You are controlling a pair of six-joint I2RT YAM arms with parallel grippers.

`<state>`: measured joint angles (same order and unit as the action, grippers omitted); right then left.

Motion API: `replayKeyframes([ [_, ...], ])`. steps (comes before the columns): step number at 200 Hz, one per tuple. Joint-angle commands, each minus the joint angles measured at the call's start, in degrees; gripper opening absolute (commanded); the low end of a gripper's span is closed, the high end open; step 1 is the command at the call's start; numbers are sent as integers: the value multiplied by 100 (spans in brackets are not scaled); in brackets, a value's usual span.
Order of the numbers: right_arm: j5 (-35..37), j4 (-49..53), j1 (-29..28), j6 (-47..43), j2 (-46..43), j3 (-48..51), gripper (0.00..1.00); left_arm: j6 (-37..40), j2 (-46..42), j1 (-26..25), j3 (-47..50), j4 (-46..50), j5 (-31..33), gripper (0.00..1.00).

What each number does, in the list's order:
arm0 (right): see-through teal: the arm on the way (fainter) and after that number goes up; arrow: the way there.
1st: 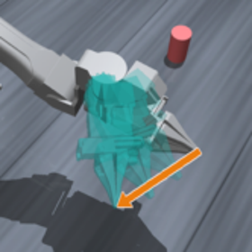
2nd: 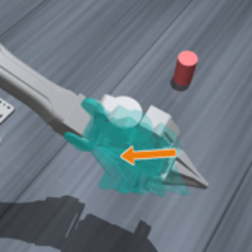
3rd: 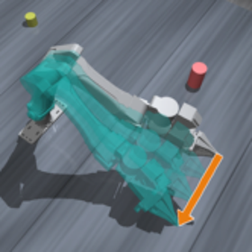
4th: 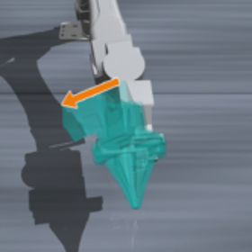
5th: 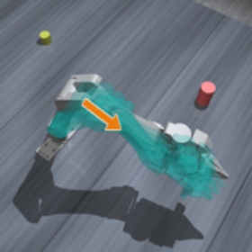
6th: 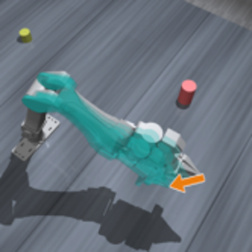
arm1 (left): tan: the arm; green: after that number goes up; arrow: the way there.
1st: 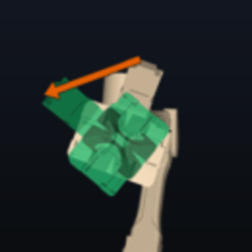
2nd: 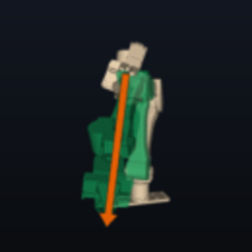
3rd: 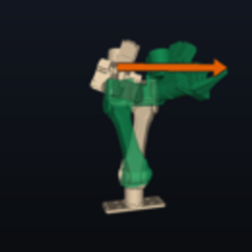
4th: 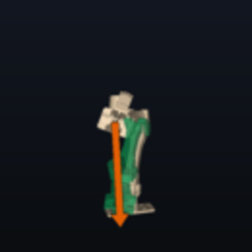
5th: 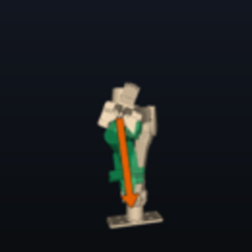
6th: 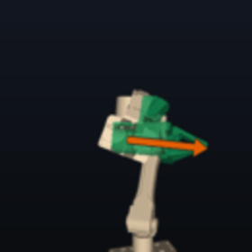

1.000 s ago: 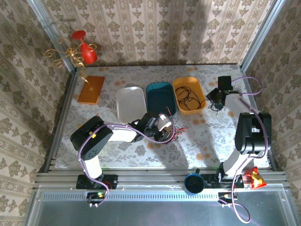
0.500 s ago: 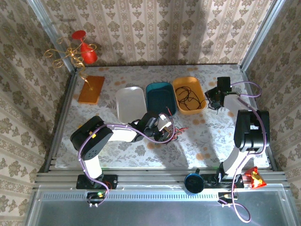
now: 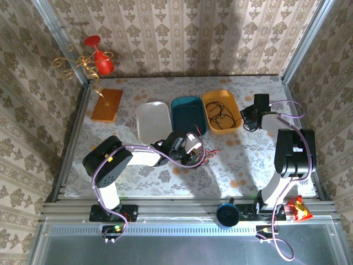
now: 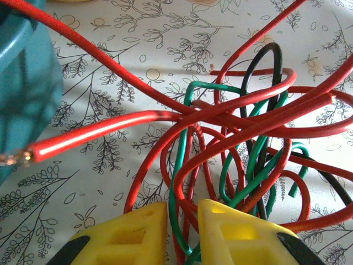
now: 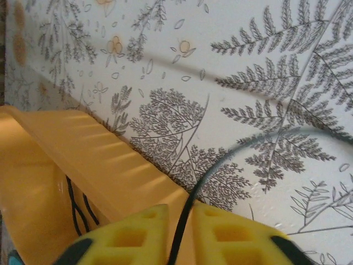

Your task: Untangle the cables

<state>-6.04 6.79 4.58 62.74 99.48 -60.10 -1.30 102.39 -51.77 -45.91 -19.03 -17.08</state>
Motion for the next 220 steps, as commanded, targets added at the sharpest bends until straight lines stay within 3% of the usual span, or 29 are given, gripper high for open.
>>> replayKeyframes([
  [1, 222, 89, -68, -303, -116, -77, 4, 130, 273, -38, 56, 791, 126, 22],
  [78, 615, 773, -816, -2215, -88, -1023, 3, 130, 326, -37, -19, 835, 56, 22],
  [130, 476, 1577, -1460, -3539, 680, -2021, 2, 146, 343, -44, -45, 875, 47, 22],
  [173, -378, 1905, -1444, -3651, 1498, -2591, 2, 132, 334, -42, -33, 887, 64, 22],
  [220, -472, 1933, -1354, -3497, 1804, -2724, 6, 130, 308, -35, 12, 881, 100, 22],
])
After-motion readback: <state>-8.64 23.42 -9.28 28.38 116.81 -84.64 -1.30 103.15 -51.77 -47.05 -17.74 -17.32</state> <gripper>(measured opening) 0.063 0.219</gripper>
